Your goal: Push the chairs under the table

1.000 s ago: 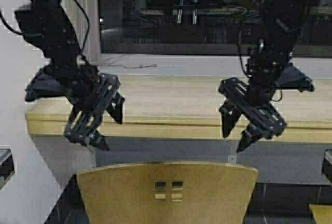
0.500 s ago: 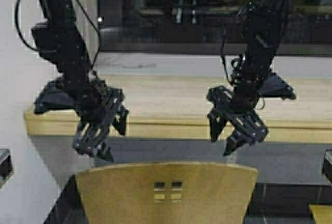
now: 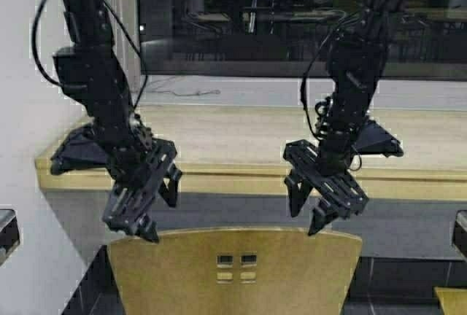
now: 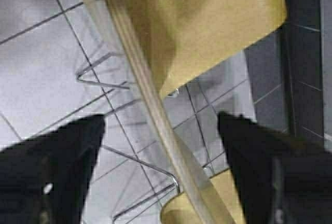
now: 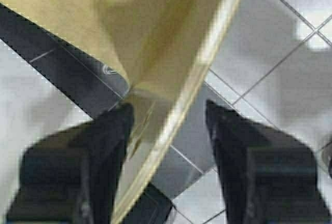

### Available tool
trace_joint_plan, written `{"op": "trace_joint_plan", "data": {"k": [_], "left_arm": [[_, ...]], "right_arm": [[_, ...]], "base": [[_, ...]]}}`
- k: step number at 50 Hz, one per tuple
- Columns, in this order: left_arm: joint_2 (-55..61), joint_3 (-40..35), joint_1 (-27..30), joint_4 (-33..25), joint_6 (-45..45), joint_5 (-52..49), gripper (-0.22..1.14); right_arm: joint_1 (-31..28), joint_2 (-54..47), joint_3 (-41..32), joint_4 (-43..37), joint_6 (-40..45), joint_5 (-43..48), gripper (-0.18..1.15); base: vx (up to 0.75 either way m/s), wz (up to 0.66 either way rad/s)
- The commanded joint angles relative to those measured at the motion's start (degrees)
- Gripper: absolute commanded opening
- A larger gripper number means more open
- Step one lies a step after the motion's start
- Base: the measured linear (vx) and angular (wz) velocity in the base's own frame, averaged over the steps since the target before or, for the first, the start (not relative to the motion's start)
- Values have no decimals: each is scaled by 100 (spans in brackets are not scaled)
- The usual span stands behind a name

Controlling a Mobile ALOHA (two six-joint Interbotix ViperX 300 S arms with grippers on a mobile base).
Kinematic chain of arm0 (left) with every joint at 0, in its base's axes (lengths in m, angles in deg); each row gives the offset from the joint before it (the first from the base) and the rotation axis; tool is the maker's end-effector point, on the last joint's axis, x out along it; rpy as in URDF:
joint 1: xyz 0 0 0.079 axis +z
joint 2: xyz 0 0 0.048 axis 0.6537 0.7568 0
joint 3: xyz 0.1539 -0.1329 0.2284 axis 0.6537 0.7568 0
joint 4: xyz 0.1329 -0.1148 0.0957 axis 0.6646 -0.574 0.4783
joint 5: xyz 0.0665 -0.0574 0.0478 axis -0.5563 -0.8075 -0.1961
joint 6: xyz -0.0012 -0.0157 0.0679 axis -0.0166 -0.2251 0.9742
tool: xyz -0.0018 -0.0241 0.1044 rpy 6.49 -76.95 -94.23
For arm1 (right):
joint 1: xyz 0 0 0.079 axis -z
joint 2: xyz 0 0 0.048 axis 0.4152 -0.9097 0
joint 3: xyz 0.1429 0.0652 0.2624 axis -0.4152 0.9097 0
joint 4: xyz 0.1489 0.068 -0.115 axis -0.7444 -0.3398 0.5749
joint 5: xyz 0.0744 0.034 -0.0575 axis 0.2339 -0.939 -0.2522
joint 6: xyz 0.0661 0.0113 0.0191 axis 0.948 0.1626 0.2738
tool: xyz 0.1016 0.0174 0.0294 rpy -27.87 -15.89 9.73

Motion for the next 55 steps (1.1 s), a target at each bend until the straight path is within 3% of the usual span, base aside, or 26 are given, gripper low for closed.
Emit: {"op": "trace_joint_plan", "data": {"k": [1, 18, 35, 41, 50, 55], "left_arm": [[141, -255, -18, -53, -9, 18, 97], [976, -914, 79, -272, -9, 26, 97], [1213, -1107, 343, -246, -9, 35, 93], [1274, -1160, 396, -237, 0, 26, 81], [1415, -1257, 404, -167, 0, 26, 46], [1424, -1310, 422, -167, 0, 26, 36]], "right_arm": [[-9, -79, -202, 0, -9, -35, 83], [-9, -870, -765, 0, -18, -229, 83], [-9, -1318, -1099, 18, -158, -272, 81], [-9, -1336, -1143, 9, -220, -272, 72], [-9, -1336, -1143, 9, -272, -264, 44], [-9, -1345, -1151, 9, -290, -272, 37]], "base": [[0, 0], [0, 0], [0, 0], [0, 0], [0, 0], [0, 0]]}}
